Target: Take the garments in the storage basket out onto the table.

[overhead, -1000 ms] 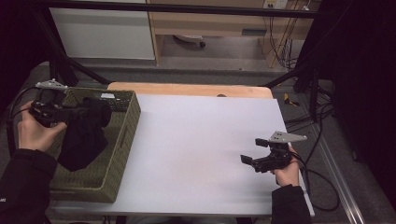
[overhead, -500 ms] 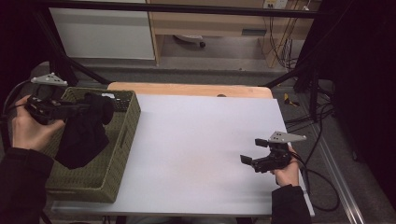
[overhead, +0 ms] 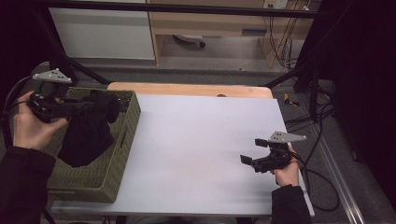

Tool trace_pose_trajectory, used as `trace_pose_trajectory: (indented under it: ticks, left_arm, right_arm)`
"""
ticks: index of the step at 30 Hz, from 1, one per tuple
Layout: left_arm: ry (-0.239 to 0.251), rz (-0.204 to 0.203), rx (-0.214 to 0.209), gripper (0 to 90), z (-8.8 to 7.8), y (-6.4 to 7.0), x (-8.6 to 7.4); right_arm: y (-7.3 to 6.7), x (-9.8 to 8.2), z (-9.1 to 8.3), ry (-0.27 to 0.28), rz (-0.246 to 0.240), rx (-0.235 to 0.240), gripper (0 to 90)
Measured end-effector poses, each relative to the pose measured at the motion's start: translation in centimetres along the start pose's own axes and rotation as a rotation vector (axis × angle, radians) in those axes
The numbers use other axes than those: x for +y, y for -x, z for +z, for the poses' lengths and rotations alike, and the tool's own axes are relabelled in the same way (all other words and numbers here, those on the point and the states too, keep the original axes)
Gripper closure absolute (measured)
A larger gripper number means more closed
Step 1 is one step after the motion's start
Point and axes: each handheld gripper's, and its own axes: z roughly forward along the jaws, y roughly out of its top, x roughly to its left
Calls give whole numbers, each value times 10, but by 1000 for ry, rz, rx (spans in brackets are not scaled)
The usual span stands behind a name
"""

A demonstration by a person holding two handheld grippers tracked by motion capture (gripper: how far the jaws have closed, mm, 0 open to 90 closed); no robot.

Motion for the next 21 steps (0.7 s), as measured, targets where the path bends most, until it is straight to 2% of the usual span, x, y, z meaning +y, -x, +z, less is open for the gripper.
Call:
trace_pose_trajectory:
  ticks: [21]
  left_arm:
    - [20,59,-57,817,-3,25,31]
  right_arm:
    - [0,0,0,1,0,0,6]
